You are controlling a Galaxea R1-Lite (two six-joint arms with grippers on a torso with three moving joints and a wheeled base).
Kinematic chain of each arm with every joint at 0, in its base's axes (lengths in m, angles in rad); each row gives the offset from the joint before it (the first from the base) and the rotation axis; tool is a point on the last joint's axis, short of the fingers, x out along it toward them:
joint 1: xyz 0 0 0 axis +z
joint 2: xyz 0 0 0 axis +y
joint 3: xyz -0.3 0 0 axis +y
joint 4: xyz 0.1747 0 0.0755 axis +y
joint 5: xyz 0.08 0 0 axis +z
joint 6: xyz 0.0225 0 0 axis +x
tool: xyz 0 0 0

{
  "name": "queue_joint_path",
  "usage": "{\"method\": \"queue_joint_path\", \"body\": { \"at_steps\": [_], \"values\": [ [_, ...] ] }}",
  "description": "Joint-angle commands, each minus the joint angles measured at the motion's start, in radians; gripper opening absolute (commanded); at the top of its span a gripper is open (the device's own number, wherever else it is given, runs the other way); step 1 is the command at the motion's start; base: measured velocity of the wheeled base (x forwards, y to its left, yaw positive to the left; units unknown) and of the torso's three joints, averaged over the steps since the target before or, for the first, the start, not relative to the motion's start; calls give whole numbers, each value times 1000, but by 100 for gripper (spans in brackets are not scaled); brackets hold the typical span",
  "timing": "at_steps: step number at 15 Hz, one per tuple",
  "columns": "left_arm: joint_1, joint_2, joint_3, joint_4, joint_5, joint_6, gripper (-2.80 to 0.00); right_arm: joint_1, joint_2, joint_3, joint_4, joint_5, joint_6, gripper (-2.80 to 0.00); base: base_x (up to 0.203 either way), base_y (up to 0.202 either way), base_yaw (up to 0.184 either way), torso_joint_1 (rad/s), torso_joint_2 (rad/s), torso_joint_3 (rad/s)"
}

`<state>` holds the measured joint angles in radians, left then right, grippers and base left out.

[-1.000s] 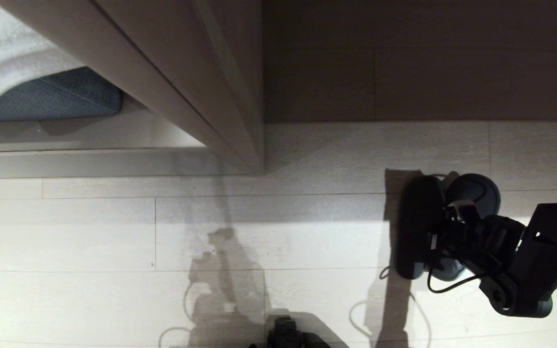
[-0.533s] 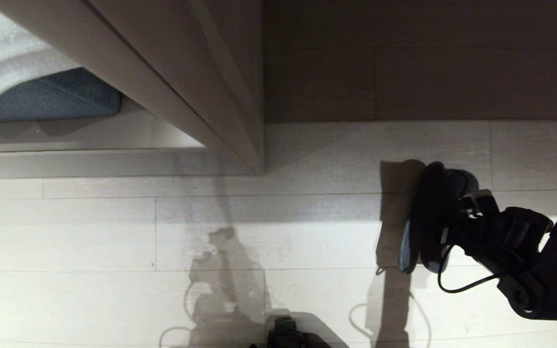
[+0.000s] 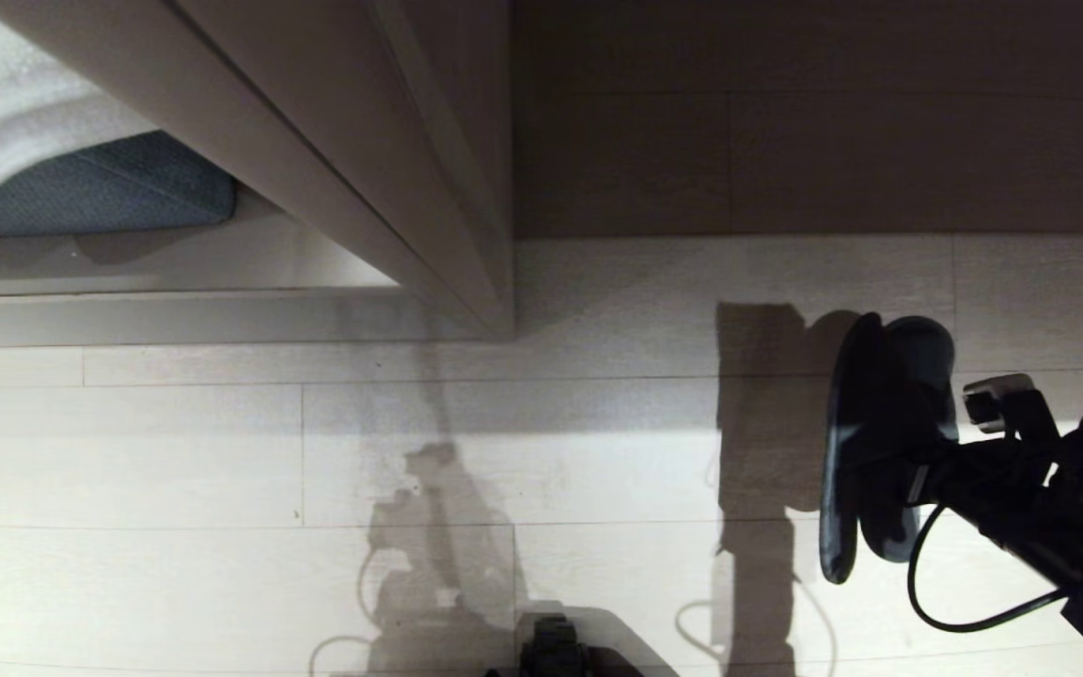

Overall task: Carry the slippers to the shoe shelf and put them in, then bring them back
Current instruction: Pick up the slippers on the floor, then place the slippers into the shoe cabinet

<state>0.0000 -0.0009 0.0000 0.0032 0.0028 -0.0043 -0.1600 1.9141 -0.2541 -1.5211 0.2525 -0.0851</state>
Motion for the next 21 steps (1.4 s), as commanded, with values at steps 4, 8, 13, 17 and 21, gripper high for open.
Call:
{"method": "queue_joint_path", "body": {
  "at_steps": [4, 8, 13, 17, 21],
  "values": [
    [1, 1, 0, 0, 0, 0, -280, 3, -219, 139, -9, 6, -1, -280, 0, 0, 0, 0, 0, 0],
    [1, 1, 0, 0, 0, 1, -280, 4, -381, 216, -9, 7, -1, -280, 0, 0, 0, 0, 0, 0],
    [0, 1, 0, 0, 0, 1, -280, 5, -504, 254, -3, 7, -1, -280, 0, 0, 0, 0, 0, 0],
    [2, 1, 0, 0, 0, 1, -280, 10, -713, 229, 201, 18, 1, -280, 0, 0, 0, 0, 0, 0],
    [1, 1, 0, 0, 0, 1, -280, 11, -998, 190, 516, 53, 6, -280, 0, 0, 0, 0, 0, 0]
  ]
}}
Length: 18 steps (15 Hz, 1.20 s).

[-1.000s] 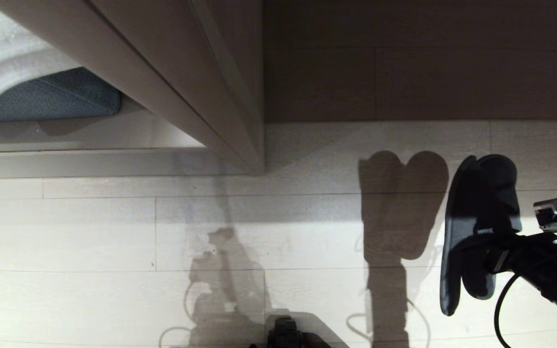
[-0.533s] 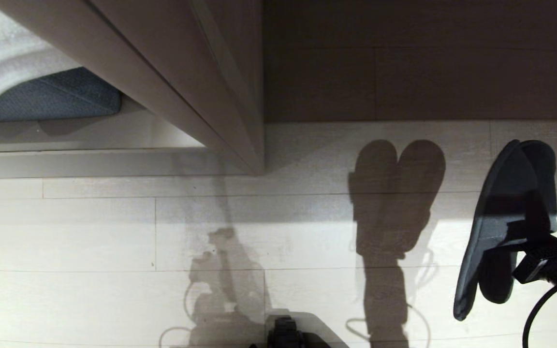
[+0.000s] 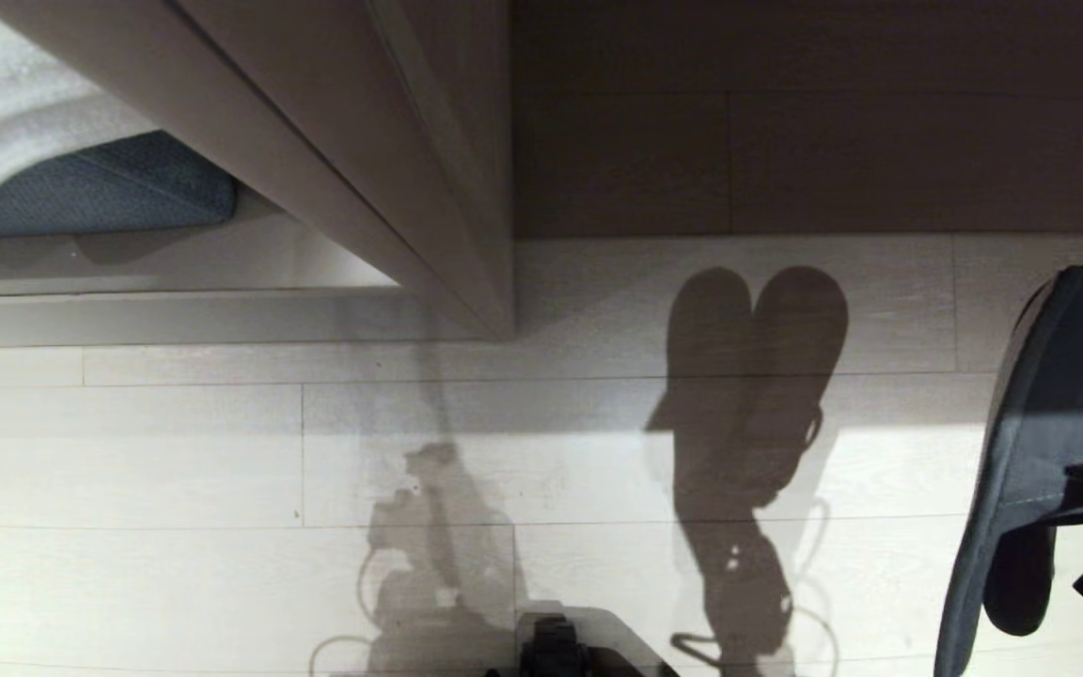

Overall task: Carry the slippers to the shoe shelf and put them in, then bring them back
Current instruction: Place the slippers into the shoe cabinet

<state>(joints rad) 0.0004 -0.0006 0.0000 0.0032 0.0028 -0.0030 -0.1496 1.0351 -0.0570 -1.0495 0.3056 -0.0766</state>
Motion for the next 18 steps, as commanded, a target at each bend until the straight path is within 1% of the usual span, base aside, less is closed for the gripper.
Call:
{"method": "queue_joint_path", "body": {
  "at_steps": [1, 3, 6, 7, 9, 11, 15, 17, 18],
  "values": [
    [1, 1, 0, 0, 0, 0, -280, 0, -204, -23, 141, 33, 8, -280, 0, 0, 0, 0, 0, 0],
    [0, 1, 0, 0, 0, 0, -280, 1, -382, -67, 367, 96, 29, -280, 0, 0, 0, 0, 0, 0],
    [1, 1, 0, 0, 0, 0, -280, 37, -597, -128, 711, 229, 40, -280, 0, 0, 0, 0, 0, 0],
    [0, 1, 0, 0, 0, 0, -280, 56, -643, -132, 753, 251, 40, -280, 0, 0, 0, 0, 0, 0],
    [1, 1, 0, 0, 0, 0, -280, 119, -744, -131, 843, 260, 39, -280, 0, 0, 0, 0, 0, 0],
    [1, 1, 0, 0, 0, 1, -280, 143, -834, -120, 900, 227, 39, -280, 0, 0, 0, 0, 0, 0],
    [1, 1, 0, 0, 0, 3, -280, 150, -976, -66, 919, 101, 73, -280, 0, 0, 0, 0, 0, 0],
    [1, 1, 0, 0, 0, 1, -280, 150, -1032, -21, 916, 18, 75, -280, 0, 0, 0, 0, 0, 0],
    [0, 1, 0, 0, 0, 0, -280, 150, -1037, 1, 902, -38, 73, -280, 0, 0, 0, 0, 0, 0]
  ]
}}
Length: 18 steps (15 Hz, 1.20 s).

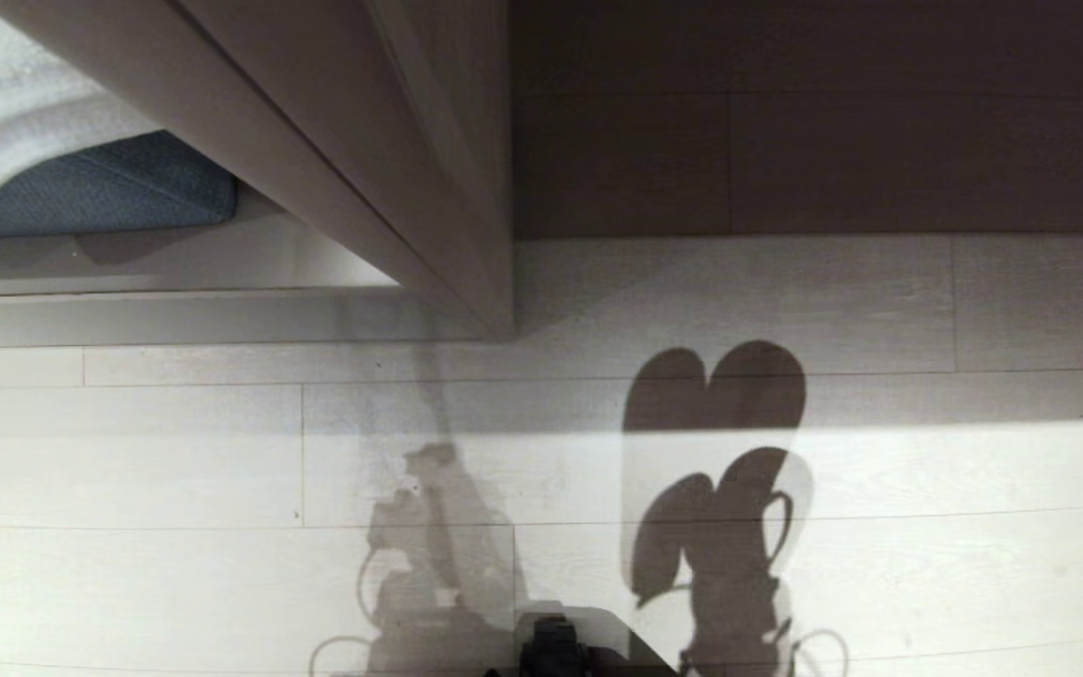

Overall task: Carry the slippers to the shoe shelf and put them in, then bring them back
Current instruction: Place the slippers into the shoe cabinet

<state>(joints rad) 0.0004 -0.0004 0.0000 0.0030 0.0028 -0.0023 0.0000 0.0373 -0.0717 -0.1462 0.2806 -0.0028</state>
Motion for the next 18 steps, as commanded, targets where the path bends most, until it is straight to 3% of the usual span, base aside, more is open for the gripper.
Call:
{"method": "queue_joint_path", "body": {
  "at_steps": [1, 4, 8, 11, 18],
  "values": [
    [1, 0, 0, 0, 0, -1, -280, 0, -40, 35, -27, -61, -5, -280, 0, 0, 0, 0, 0, 0],
    [0, 0, 0, 0, 0, -1, -280, 0, -40, 73, -29, -149, -24, -280, 0, 0, 0, 0, 0, 0],
    [1, 0, 0, 0, 0, -1, -280, 0, -40, 72, 14, -166, -51, -280, 0, 0, 0, 0, 0, 0],
    [0, 0, 0, 0, 0, -1, -280, 0, -39, 73, 87, -263, -36, -280, 0, 0, 0, 0, 0, 0],
    [1, 0, 0, 0, 0, -1, -280, 0, -39, 73, 123, -273, -37, -280, 0, 0, 0, 0, 0, 4]
  ]
}}
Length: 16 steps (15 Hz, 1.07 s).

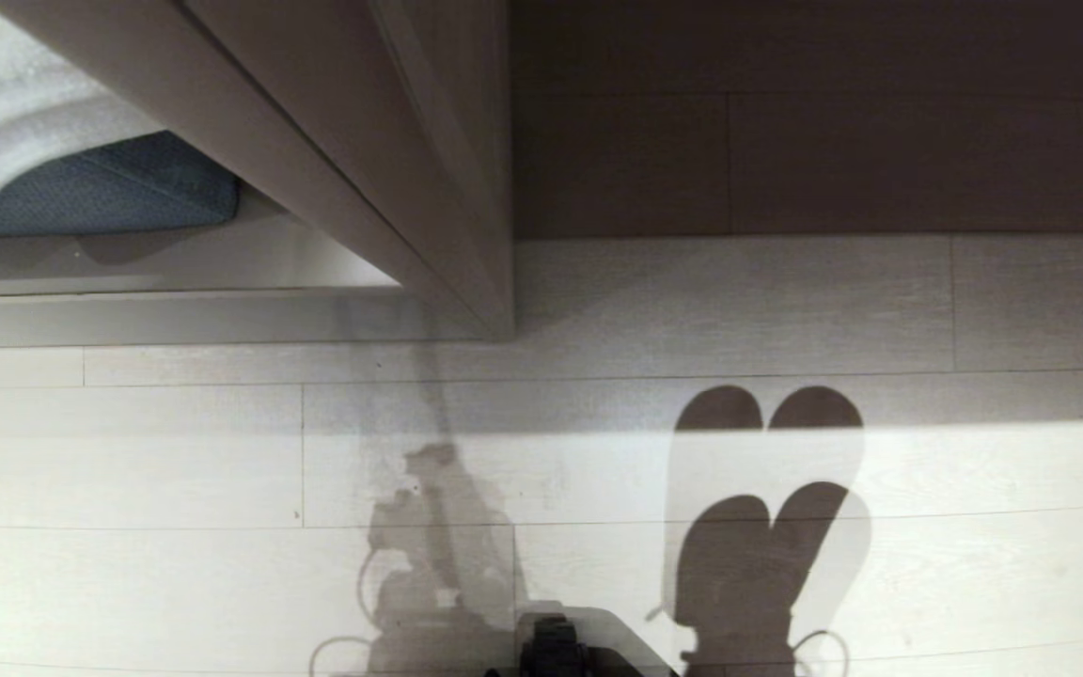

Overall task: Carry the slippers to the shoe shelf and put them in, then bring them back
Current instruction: Place the slippers into the shoe cabinet

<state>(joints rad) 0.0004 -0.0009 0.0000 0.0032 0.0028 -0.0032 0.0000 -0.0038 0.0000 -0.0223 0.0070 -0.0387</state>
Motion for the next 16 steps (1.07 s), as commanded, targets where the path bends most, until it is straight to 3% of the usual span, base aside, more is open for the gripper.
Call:
{"method": "queue_joint_path", "body": {
  "at_steps": [1, 13, 16],
  "values": [
    [0, 1, 0, 0, 0, -1, -280, 0, 2, 2, -1, 1, 0, -280, 0, 0, 0, 7, 2, 82],
    [0, 1, 0, 0, 0, -1, -280, 0, 1, 0, 13, 1, 5, -280, 0, 0, 0, 1, 1, 194],
    [1, 1, 0, 0, 0, -1, -280, 0, 1, 1, 16, -1, 46, -280, 0, 0, 0, -1, 1, 207]
  ]
}}
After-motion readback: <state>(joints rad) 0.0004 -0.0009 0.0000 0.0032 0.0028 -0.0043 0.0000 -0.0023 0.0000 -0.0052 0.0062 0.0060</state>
